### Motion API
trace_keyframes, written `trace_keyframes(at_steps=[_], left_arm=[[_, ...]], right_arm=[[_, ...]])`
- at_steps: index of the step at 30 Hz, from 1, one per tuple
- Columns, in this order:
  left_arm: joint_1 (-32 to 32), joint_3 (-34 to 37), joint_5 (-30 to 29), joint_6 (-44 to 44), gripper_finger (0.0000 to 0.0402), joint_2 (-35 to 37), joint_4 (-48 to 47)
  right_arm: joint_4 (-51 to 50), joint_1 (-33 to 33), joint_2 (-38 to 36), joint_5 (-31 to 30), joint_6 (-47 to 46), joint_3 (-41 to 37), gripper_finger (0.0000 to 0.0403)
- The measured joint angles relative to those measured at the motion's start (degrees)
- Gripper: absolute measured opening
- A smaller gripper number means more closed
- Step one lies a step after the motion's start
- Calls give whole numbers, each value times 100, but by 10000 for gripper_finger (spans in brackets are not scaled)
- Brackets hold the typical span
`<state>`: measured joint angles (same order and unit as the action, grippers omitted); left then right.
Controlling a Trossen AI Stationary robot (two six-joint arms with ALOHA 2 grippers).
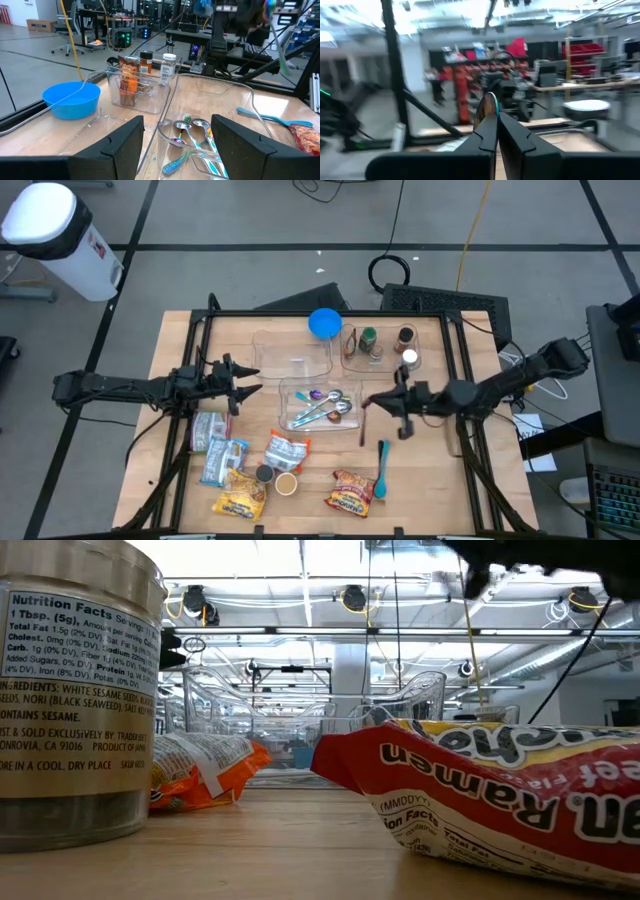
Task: Pick & Place Food Item
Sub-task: Put the green spoon into the bottom transparent bin
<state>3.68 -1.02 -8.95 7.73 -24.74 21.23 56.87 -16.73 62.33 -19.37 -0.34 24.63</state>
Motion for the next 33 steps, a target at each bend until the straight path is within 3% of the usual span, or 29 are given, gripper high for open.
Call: trace_keyframes(at_steps=[7, 18, 22, 33], left_arm=[[-2, -2, 0, 1, 241, 0, 0], [0, -2, 0, 2, 241, 0, 0], [0, -2, 0, 2, 241, 0, 0], [-1, 0, 0, 0, 241, -2, 0]], right_arm=[[-1374, 606, 1017, 4, 895, 1347, 0], [-1439, 1250, 2667, 15, 1165, 1519, 0], [-1213, 1266, 2936, 28, 1222, 1519, 0], [-1081, 1258, 3018, 1068, 1179, 1523, 1]])
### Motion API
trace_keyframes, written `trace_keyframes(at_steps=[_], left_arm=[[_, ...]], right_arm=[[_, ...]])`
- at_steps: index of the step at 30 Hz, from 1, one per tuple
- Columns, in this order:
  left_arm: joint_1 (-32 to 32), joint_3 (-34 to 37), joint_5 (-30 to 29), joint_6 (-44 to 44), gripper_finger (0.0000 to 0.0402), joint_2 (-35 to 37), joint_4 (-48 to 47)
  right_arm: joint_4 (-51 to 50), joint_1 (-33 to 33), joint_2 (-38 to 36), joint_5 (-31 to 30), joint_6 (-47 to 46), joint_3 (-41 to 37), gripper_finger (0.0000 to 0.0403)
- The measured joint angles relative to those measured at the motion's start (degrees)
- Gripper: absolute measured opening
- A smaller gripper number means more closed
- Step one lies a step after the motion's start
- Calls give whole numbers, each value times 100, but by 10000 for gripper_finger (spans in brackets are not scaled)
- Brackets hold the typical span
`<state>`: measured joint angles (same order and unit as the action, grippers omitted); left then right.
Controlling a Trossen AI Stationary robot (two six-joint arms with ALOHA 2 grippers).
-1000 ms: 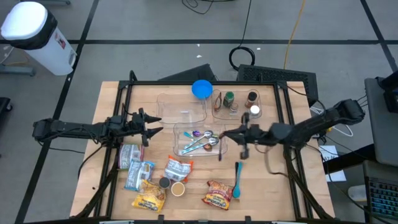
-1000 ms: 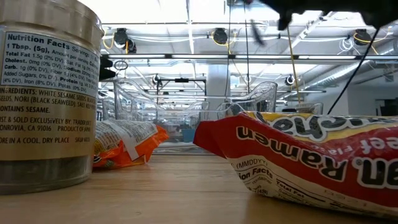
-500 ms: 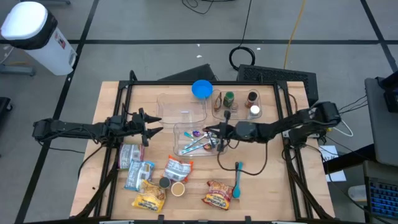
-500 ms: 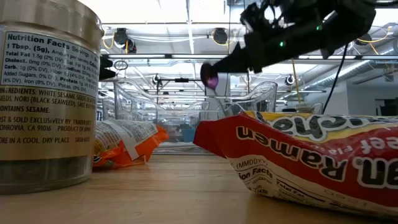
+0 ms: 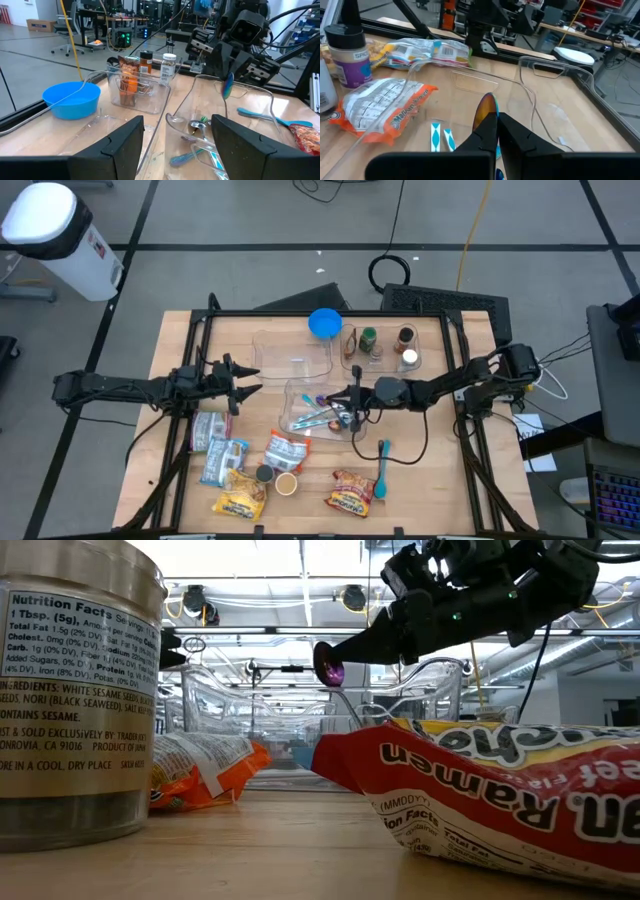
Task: Pick & Place Food Item
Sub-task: Put the green spoon into the bottom transparent bin, then put the blue spoon into the bottom transparent bin
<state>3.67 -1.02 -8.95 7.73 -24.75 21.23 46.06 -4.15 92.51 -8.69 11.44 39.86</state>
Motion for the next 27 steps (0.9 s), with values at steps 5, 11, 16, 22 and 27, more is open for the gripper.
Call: trace_keyframes(at_steps=[5, 11, 16, 22, 27], left_arm=[[0, -1, 0, 0, 241, 1, 0], [-1, -2, 0, 0, 241, 2, 0], [1, -2, 0, 0, 241, 2, 0], [1, -2, 0, 0, 241, 0, 0], [0, 0, 0, 0, 241, 1, 0]], right_arm=[[-4, 4, 0, -3, 17, 0, 10], [-13, 79, 0, 260, 38, -4, 52], [-7, 75, -5, 275, 22, -4, 131], [-7, -258, -493, 260, -69, -9, 213], [-338, -972, -1073, 285, -725, -4, 236]])
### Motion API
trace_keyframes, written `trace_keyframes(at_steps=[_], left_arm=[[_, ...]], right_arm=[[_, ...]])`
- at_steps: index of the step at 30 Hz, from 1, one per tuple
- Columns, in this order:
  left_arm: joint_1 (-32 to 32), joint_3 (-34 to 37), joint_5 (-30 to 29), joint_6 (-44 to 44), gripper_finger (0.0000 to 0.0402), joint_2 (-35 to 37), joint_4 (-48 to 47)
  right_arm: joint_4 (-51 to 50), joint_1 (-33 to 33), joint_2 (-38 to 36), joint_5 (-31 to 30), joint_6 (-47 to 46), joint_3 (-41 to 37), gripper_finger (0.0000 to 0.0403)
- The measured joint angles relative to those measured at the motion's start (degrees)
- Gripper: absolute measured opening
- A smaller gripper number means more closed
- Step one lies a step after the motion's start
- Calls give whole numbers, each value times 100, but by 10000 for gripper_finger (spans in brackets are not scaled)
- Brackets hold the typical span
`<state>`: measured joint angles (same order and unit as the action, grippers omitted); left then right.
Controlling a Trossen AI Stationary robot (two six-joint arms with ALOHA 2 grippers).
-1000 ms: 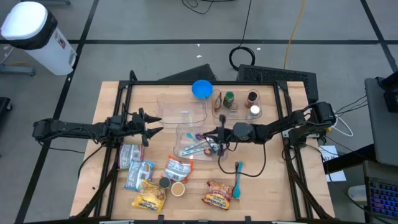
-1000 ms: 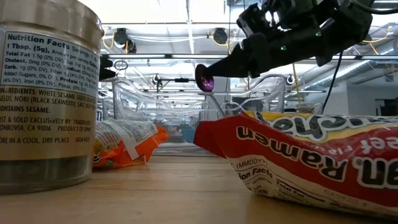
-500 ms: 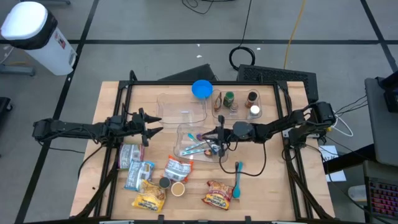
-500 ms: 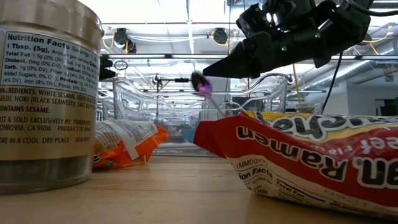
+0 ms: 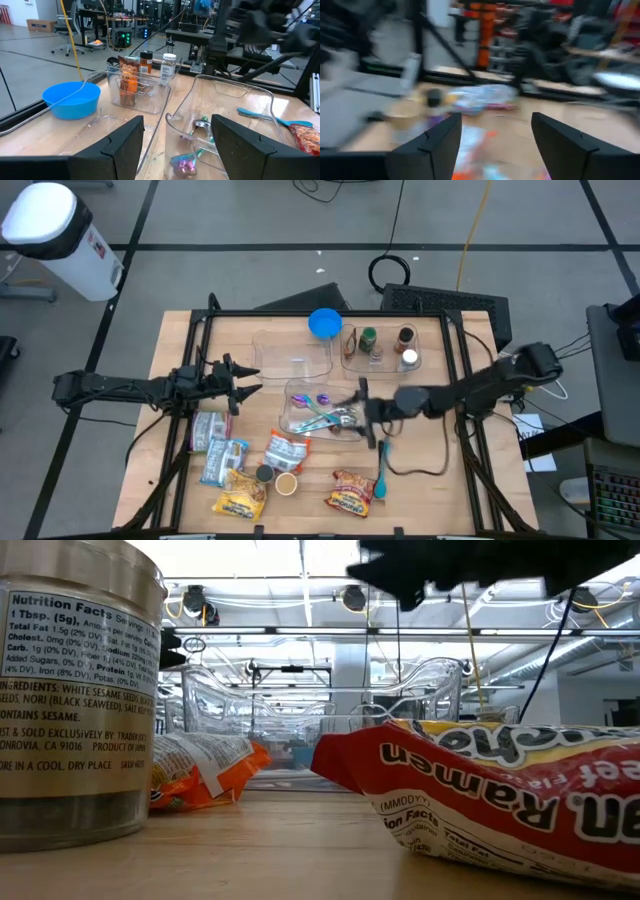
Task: Pick & Place Food Item
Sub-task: Put the blue spoon into the bottom transparent bin
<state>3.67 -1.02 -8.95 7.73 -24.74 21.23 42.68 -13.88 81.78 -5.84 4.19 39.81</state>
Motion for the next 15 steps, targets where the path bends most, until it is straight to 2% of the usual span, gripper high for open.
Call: trace_keyframes(at_steps=[7, 13, 15], left_arm=[[-1, 0, 0, 0, 241, 1, 0], [0, -1, 0, 1, 241, 0, 0], [-1, -2, 0, 0, 241, -1, 0]], right_arm=[[-633, -1293, 19, -114, -925, -3, 216], [-847, -1887, 622, -1813, -1343, -4, 164], [-1011, -1947, 788, -2134, -1547, -11, 145]])
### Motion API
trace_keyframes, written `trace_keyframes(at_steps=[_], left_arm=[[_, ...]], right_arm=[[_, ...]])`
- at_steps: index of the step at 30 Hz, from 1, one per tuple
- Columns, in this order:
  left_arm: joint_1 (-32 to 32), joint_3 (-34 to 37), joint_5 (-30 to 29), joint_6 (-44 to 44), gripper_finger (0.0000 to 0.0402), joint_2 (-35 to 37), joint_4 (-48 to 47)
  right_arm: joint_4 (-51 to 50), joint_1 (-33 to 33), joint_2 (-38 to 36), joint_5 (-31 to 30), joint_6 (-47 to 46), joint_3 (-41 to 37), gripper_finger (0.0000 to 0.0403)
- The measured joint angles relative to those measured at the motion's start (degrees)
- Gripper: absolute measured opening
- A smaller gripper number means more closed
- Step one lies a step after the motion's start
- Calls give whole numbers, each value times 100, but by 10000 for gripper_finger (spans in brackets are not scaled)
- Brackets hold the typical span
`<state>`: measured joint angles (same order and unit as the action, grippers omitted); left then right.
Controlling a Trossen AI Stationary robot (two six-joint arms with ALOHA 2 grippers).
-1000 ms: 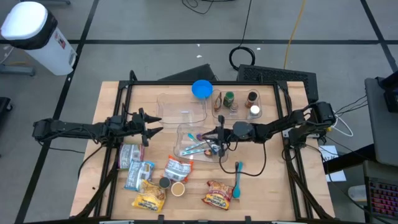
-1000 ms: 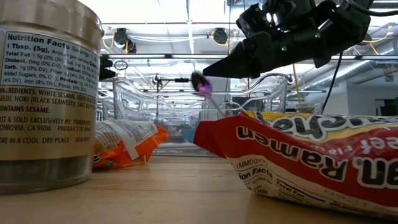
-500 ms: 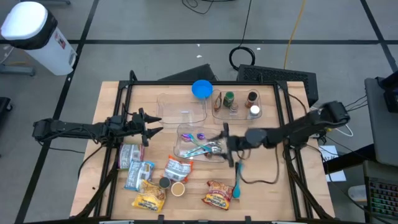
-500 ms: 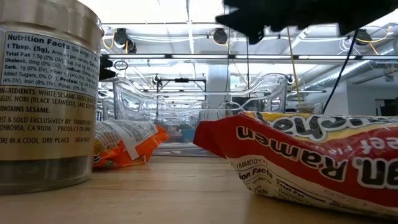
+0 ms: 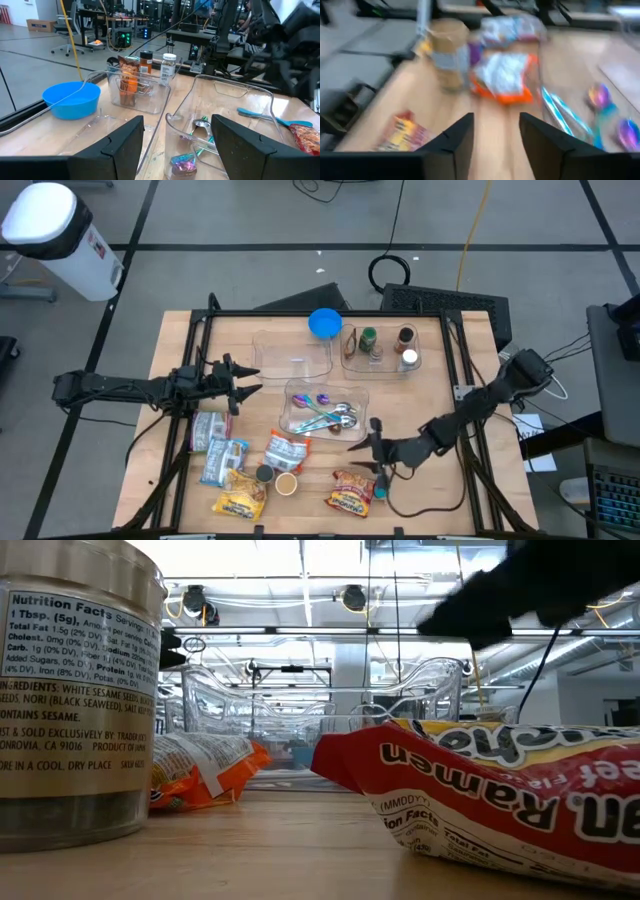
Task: Pick & Place Food Item
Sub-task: Put the blue spoon into the bottom transparent bin
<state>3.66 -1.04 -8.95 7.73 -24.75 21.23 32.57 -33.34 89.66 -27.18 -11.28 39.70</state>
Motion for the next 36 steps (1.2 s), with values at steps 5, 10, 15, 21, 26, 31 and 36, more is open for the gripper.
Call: trace_keyframes(at_steps=[5, 10, 15, 21, 26, 31, 36], left_arm=[[2, 2, -2, 0, 241, 1, 0], [0, 0, 0, 2, 241, 0, 0], [1, 2, 0, 0, 241, 1, 0], [1, 1, 0, 0, 241, 0, 0], [0, 2, 0, 0, 241, 0, 0], [2, 1, 0, 0, 241, 1, 0], [2, 0, 0, 0, 241, 1, 0]], right_arm=[[-191, 118, 233, 14, -434, 0, 101], [-421, 328, 243, 20, -458, 4, 69], [-481, 527, 243, 20, -456, 4, 45], [-544, 681, 243, 20, -456, 4, 24], [-548, 759, 243, 18, -456, 4, 11], [-550, 782, 243, 16, -456, 4, 2], [-566, 782, 243, -54, -428, 4, 0]])
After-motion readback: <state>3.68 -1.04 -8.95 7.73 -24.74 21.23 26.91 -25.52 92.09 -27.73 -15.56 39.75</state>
